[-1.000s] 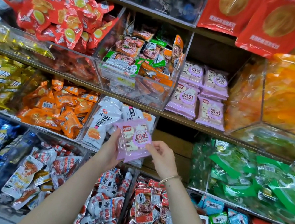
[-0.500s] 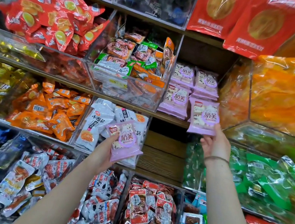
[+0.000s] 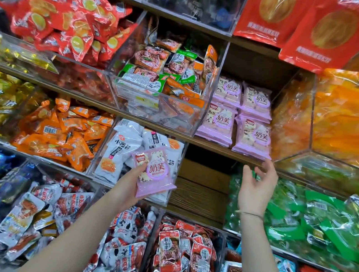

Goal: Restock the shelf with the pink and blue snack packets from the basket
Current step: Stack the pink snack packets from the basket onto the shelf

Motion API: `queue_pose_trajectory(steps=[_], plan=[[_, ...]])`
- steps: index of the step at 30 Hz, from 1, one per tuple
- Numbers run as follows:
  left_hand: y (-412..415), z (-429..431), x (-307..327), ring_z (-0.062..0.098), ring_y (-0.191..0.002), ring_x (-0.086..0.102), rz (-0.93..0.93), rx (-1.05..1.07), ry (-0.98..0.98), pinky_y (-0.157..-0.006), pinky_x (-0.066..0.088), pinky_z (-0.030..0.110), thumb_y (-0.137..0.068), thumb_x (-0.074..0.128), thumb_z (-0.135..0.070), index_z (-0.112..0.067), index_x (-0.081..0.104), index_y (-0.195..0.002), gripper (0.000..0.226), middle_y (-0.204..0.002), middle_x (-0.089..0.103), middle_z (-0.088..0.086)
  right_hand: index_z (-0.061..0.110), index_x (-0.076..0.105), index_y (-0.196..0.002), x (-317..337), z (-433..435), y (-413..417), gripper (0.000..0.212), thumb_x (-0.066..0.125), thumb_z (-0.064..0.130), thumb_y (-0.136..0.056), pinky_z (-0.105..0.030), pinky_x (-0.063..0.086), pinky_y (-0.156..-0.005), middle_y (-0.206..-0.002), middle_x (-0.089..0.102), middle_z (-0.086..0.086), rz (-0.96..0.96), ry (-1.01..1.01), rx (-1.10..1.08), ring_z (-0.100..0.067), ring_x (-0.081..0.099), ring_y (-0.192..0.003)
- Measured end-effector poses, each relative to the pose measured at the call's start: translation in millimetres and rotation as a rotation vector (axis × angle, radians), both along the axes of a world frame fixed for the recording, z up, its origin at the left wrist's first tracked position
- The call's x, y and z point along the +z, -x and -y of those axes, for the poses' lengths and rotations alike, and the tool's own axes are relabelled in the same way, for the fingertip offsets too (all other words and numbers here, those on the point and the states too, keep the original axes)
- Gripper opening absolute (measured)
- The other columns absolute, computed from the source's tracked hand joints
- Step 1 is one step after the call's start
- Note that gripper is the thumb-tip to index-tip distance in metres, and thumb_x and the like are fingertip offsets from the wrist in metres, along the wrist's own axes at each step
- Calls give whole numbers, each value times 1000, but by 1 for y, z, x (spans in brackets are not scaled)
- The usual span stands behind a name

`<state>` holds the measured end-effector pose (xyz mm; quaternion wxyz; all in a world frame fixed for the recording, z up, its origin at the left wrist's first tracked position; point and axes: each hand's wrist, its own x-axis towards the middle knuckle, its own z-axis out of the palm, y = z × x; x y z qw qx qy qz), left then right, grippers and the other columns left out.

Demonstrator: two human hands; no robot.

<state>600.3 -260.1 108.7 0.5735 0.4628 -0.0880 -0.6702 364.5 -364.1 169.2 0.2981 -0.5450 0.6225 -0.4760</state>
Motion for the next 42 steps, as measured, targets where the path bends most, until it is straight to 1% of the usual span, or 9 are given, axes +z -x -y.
queue_pose_trajectory(steps=[4,13,19,25,30,33,36,39,42], plan=[[1,-1,2,19,-89,72,-2,0,4,-64,58,28,-100,42,-32,-20,60,-112,25,-103,74,5,4,49,-128,16,26,-5,45,61,21,-88,-29,23,-108,-136,39,-17,-535,224,205,-29,34,-128],[2,0,5,24,-98,69,5,-3,-22,-73,58,31,-100,41,-31,-16,57,-120,30,-114,70,10,13,34,-141,50,124,-13,74,43,62,-86,-41,33,-105,-142,33,-23,-989,-428,286,-40,35,-128],[0,-2,4,22,-95,70,-23,7,-9,-68,58,30,-98,44,-32,-18,59,-118,28,-110,72,7,18,31,-143,45,112,-9,74,53,56,-83,-44,30,-106,-144,28,-22,-881,-365,262,-41,28,-131],[0,0,11,21,-86,72,94,4,-30,-60,56,27,-98,45,-34,-21,58,-117,26,-100,74,4,14,36,-139,42,30,-23,63,57,42,-87,-39,28,-110,-144,34,-12,-629,332,238,-29,30,-133],[19,12,50,20,-80,72,174,-34,29,-68,56,32,-98,43,-35,-14,59,-116,32,-100,74,8,26,40,-134,19,-42,-45,50,55,42,-88,-22,47,-82,-126,49,10,-222,-200,695,-6,55,-101],[41,20,79,20,-93,64,405,-149,68,-76,51,30,-98,41,-42,-13,56,-123,41,-116,66,3,23,54,-111,19,-56,-48,20,56,21,-91,-21,51,-58,-107,65,-1,144,-325,691,-11,62,-77],[44,24,109,0,-106,46,947,-319,273,-87,33,4,-97,37,-52,-36,52,-113,28,-110,50,-32,14,63,-106,30,-54,-31,18,57,10,-89,-21,46,-45,-86,70,1,399,-310,547,-11,55,-55],[27,41,140,12,-77,56,1490,-257,596,-72,46,31,-91,33,-56,-23,58,-84,42,-78,59,-9,7,65,-101,41,-36,-6,16,58,13,-88,-20,42,-41,-82,68,-5,627,-301,429,-9,49,-47],[-1,78,159,21,-77,53,2046,48,722,-70,41,37,-90,40,-44,-14,59,-85,35,-79,57,-1,0,59,-111,48,-9,9,25,57,14,-90,-19,44,-42,-103,60,-13,652,-284,264,-8,50,-46]])
